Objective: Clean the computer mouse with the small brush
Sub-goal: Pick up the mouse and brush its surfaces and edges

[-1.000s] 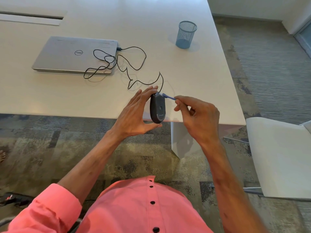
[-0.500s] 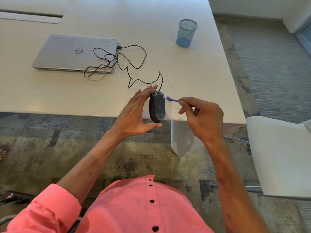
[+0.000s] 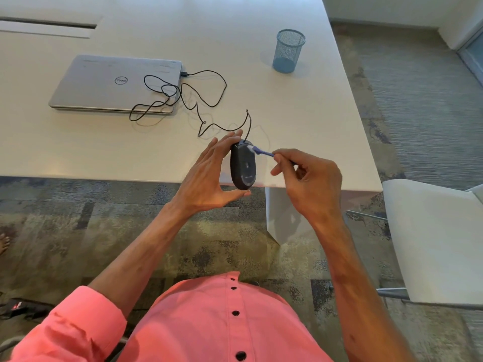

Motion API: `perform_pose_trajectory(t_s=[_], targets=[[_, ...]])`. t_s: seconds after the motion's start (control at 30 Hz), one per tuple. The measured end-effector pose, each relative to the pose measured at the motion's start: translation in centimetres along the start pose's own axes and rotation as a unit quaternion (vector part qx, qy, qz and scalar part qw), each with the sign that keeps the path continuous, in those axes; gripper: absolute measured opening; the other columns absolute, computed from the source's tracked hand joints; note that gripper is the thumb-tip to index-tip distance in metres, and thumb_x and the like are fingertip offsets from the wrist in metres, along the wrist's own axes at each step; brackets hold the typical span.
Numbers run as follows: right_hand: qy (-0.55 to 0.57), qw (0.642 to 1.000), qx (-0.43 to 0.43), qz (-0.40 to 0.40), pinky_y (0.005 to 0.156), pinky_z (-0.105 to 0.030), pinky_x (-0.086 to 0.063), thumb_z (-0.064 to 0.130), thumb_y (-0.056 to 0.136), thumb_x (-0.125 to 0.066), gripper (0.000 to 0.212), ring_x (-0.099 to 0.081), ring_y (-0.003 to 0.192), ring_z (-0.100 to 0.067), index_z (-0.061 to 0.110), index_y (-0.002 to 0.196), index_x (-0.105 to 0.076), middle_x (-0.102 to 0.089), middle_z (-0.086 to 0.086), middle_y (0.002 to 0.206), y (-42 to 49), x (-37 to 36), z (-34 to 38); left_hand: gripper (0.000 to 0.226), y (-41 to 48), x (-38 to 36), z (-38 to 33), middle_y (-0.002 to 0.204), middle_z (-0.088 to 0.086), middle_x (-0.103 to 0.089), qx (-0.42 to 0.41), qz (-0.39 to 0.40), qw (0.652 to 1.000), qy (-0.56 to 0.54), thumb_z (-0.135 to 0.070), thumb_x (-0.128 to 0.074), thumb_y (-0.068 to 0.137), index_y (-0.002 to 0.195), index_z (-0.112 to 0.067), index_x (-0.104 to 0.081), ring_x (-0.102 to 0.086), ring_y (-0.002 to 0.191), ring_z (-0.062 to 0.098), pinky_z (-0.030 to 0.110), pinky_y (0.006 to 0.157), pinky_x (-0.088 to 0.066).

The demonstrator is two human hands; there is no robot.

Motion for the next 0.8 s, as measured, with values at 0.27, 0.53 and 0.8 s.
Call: perform_pose_trajectory(t_s=[0.27, 0.53, 0.8], targets=[[-0.110, 0.991, 0.029, 0.067, 0.059, -0.017, -0.034, 0.035, 0.104, -0.073, 0.016, -0.049, 0.056, 0.017, 0.037, 0.093, -0.085, -0.074, 0.029, 0.073, -0.2, -1.5, 0.3, 0.126, 0.4, 0.5, 0.1, 0.187, -0.001, -0.031, 0.011, -0.012, 1.000, -0.009, -0.052, -0.103, 0.081, 0.174, -0.008, -0.031, -0.032, 0.173, 0.018, 0.053, 0.145, -0.018], [-0.113, 0.990, -0.007, 0.081, 0.061, -0.020, -0.041, 0.039, 0.104, -0.073, 0.014, -0.061, 0.061, 0.007, 0.037, 0.097, -0.084, -0.076, 0.024, 0.072, 0.0, -0.4, -0.7, 0.128, 0.4, 0.1, 0.2, 0.186, -0.001, -0.033, 0.013, -0.003, 1.000, -0.009, -0.056, -0.102, 0.080, 0.174, -0.008, -0.030, -0.034, 0.172, 0.018, 0.056, 0.144, -0.018], [-0.041, 0.996, -0.069, 0.026, 0.060, -0.021, -0.043, 0.037, 0.105, -0.072, 0.017, -0.063, 0.064, 0.013, 0.033, 0.096, -0.086, -0.077, 0.022, 0.069, 0.2, -1.2, -1.3, 0.127, 0.7, 0.2, -0.1, 0.188, 0.002, -0.030, 0.006, -0.013, 1.000, -0.011, -0.052, -0.103, 0.081, 0.174, -0.005, -0.030, -0.030, 0.174, 0.021, 0.053, 0.145, -0.016]])
Point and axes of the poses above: each hand's wrist, its own y-axis towards the middle knuckle, its own x-axis out of the back of the hand, z = x × y, the point moved 10 cm from there along y, towards the middle knuckle
